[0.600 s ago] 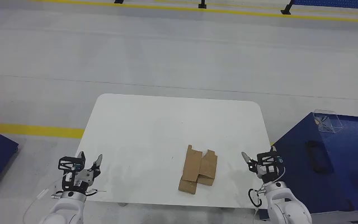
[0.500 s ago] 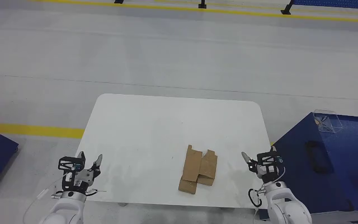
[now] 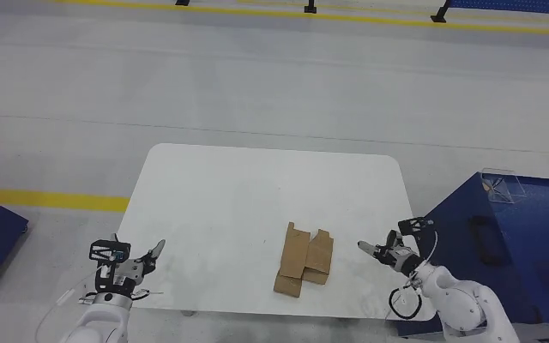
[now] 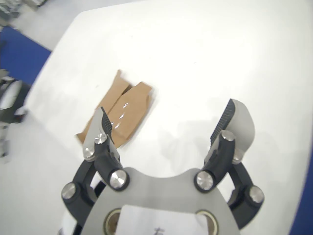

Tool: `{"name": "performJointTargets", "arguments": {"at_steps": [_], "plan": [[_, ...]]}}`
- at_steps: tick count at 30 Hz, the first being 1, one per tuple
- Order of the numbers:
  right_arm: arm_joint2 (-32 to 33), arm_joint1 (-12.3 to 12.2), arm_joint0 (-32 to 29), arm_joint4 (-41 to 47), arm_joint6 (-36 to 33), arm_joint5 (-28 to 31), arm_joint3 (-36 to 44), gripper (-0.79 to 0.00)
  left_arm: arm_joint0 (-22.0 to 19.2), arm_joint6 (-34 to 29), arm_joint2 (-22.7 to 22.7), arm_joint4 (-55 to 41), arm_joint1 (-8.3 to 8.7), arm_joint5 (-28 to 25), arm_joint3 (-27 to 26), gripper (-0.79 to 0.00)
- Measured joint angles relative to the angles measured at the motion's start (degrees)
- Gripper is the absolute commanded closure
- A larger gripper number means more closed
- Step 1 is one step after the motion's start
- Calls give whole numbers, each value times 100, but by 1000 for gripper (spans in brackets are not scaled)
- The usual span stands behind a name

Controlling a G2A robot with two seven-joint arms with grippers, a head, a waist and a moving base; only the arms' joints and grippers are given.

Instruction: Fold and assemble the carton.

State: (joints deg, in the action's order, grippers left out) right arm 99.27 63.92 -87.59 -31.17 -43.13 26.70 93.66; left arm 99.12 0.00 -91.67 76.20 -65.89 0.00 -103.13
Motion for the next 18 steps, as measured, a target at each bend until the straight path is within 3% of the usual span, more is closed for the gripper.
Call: {"name": "performJointTargets", "arguments": {"at_steps": [4,8,11,18], "plan": [[-44,-101,726,1959,-1914,172,-1018,-785,0,0,0,0,0,0,0,-785],[-493,-161,1641,3651,-3702,-285,-2262,-785,0,0,0,0,0,0,0,-785],[-975,-187,2053,3990,-3890,-433,-2836,-785,0,0,0,0,0,0,0,-785],[-1965,-147,2539,3778,-3374,71,-3812,-785,0,0,0,0,0,0,0,-785]]}}
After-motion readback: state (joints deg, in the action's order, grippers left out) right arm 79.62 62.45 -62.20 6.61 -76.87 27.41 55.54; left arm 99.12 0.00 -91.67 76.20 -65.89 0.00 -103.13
